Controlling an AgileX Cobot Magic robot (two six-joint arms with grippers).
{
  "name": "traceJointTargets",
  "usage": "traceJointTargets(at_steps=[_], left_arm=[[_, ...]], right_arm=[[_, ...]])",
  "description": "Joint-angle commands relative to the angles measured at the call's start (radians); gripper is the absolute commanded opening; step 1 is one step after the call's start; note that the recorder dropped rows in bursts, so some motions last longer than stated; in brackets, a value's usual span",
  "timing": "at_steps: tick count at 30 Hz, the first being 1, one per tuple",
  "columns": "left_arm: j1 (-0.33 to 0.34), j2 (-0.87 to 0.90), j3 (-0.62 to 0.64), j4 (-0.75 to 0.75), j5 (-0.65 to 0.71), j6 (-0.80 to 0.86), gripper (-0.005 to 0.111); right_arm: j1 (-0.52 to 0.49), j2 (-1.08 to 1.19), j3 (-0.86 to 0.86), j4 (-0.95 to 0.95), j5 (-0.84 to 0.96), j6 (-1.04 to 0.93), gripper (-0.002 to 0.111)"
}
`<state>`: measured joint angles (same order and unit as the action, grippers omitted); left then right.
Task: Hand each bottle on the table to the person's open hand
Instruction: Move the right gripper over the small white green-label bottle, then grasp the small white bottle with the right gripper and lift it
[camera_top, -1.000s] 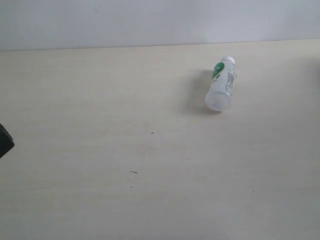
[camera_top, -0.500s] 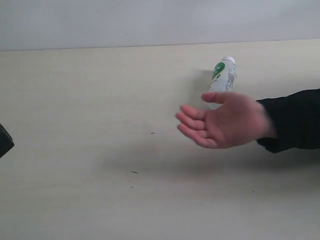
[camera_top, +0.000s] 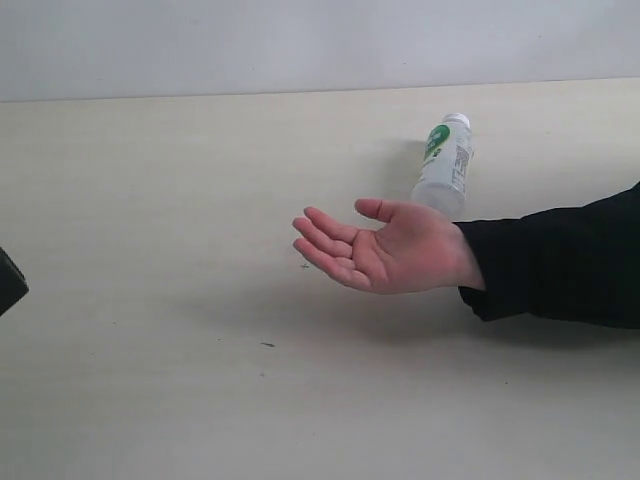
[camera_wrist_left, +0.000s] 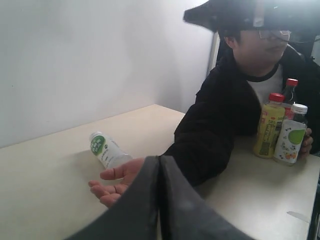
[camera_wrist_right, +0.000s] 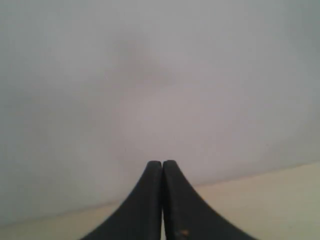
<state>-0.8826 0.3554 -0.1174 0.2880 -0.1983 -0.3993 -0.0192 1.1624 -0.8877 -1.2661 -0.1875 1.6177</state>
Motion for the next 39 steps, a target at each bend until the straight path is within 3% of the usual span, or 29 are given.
traceJointTargets(at_steps=[1,4,9,15,19,23,27,31,34,37,39], left_arm=[[0.001,-0.006,0.001,0.004,-0.006,0.002,0.001],[0.001,-0.006,0.001,0.004,-0.006,0.002,0.001],[0.001,-0.006,0.001,0.004,-0.006,0.002,0.001],[0.001,-0.006,0.001,0.004,-0.006,0.002,0.001],[0.001,-0.006,0.001,0.004,-0.006,0.002,0.001],[0.001,-0.006,0.001,0.004,-0.006,0.002,0.001],[0.001,-0.006,0.001,0.004,-0.006,0.002,0.001],[0.001,-0.006,0.001,0.004,-0.006,0.002,0.001],[0.001,-0.006,0.001,0.004,-0.006,0.002,0.001],[0.001,-0.006,0.001,0.004,-0.006,0.002,0.001],[0.001,-0.006,0.001,0.004,-0.006,0.002,0.001]], right_arm=[[-0.005,0.313,-0.219,-0.478,-0.118,0.287,0.0],[-0.005,0.455,-0.32,-0.478,-0.107,0.027,0.0],[-0.005,0.536,-0.343,-0.478,0.027,-0.76,0.0],[0.035,0.538,-0.34,-0.429,0.307,-0.77,0.0],[0.117,0.542,-0.34,-0.092,0.449,-0.836,0.0],[0.221,0.574,-0.363,0.252,0.719,-1.097,0.0],[0.258,0.636,-0.499,0.616,0.999,-1.189,0.0],[0.258,0.69,-0.66,0.937,1.155,-1.229,0.002],[0.258,0.737,-0.761,1.227,1.166,-1.368,0.019],[0.258,0.795,-0.815,1.301,1.173,-1.37,0.038],[0.258,0.869,-0.856,1.301,1.189,-1.37,0.07]])
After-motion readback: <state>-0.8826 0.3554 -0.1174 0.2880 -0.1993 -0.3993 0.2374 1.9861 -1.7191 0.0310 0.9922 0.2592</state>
